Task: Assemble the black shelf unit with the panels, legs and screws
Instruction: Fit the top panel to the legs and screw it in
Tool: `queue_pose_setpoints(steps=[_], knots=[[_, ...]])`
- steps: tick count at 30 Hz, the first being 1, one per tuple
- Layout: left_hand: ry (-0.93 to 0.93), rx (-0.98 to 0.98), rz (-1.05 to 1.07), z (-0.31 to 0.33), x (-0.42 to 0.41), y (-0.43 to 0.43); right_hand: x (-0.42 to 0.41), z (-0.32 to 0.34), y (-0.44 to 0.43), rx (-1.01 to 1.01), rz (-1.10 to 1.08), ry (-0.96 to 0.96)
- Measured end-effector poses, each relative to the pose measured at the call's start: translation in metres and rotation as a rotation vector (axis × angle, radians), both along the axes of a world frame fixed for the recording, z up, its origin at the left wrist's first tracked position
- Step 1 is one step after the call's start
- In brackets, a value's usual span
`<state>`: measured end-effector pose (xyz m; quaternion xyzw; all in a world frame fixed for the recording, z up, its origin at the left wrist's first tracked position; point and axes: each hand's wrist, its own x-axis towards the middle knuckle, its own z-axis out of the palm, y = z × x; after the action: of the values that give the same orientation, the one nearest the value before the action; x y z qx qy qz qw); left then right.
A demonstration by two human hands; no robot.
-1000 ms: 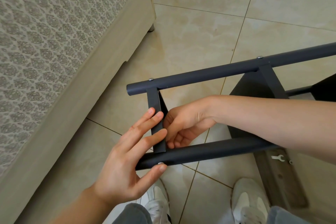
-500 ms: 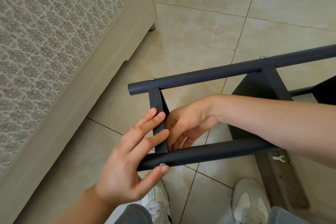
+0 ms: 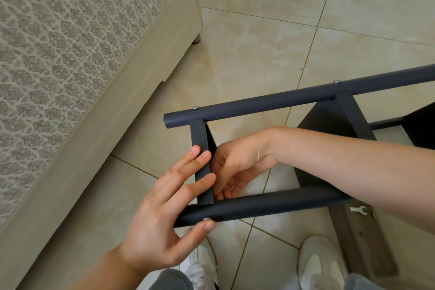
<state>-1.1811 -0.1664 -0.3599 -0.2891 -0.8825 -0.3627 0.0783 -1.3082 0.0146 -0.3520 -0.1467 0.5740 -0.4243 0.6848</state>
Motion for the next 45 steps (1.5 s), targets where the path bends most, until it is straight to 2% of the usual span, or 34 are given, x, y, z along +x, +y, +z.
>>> queue_pose_setpoints(steps=[6,13,18,24,29,33,38,45], knots=[[0.002,-0.003,0.002,0.0004,0.0000,0.0012,0.0001,0.0023,-0.0005,0.005,0.026,-0.009],[-0.007,-0.004,0.005,0.0021,-0.0002,0.0012,0.0009,0.0044,-0.0011,0.080,0.064,0.110],[-0.015,-0.009,0.001,0.0027,0.0004,0.0009,0.0020,0.0079,0.0000,0.001,0.049,0.072],[-0.030,-0.003,0.004,0.0022,-0.0006,0.0017,0.0006,0.0065,-0.0004,0.079,0.069,0.132],[-0.032,-0.006,0.006,0.0024,0.0003,0.0011,0.0018,0.0063,-0.0009,0.017,0.047,0.051],[-0.023,-0.007,0.003,0.0027,-0.0001,0.0019,0.0018,0.0051,-0.0015,0.079,0.063,0.122],[-0.022,-0.016,0.006,0.0027,-0.0002,0.0014,0.0001,0.0075,0.0008,-0.005,0.041,0.074],[-0.011,-0.016,0.002,0.0030,-0.0014,0.0020,-0.0002,0.0079,0.0004,0.042,0.083,0.100]])
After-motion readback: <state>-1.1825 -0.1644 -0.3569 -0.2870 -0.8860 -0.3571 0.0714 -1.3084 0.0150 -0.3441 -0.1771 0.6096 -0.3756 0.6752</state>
